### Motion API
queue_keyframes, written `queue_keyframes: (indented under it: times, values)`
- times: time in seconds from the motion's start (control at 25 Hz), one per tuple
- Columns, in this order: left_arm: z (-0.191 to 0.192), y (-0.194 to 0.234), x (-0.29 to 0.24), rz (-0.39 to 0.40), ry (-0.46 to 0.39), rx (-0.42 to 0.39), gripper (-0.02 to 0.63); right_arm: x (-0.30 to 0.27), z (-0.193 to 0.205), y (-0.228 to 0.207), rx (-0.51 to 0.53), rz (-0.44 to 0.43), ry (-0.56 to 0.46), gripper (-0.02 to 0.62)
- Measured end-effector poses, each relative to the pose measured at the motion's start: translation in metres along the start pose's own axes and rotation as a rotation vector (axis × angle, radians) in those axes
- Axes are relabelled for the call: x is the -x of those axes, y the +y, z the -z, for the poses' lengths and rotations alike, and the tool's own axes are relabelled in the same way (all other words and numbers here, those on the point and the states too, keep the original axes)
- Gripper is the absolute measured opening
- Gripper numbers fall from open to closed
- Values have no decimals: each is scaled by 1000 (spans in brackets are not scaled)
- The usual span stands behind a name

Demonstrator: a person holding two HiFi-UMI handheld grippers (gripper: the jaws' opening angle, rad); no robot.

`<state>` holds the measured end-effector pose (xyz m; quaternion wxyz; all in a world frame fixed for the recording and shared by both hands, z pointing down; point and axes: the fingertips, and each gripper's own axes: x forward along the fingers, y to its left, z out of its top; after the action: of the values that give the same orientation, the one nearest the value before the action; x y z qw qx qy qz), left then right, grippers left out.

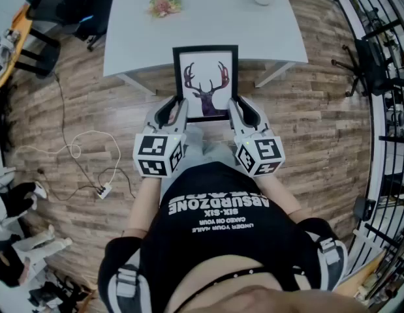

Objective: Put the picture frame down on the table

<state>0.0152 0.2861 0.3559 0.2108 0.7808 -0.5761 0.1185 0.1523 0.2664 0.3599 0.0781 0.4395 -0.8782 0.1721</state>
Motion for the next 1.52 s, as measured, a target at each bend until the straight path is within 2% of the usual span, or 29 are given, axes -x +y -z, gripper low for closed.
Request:
queue_keyframes:
  times: [0.36,0.68,1.52]
  values:
    - [-2,2,-13,5,18,6,97,-8,0,-9,-25,38,22,86]
    - [-15,23,-49,24,24,19,95,-46,-10,-25,-19,61,31,86]
    - [-88,145,-205,108,67,49,96,-233,-61,-77,-22,129,84,86]
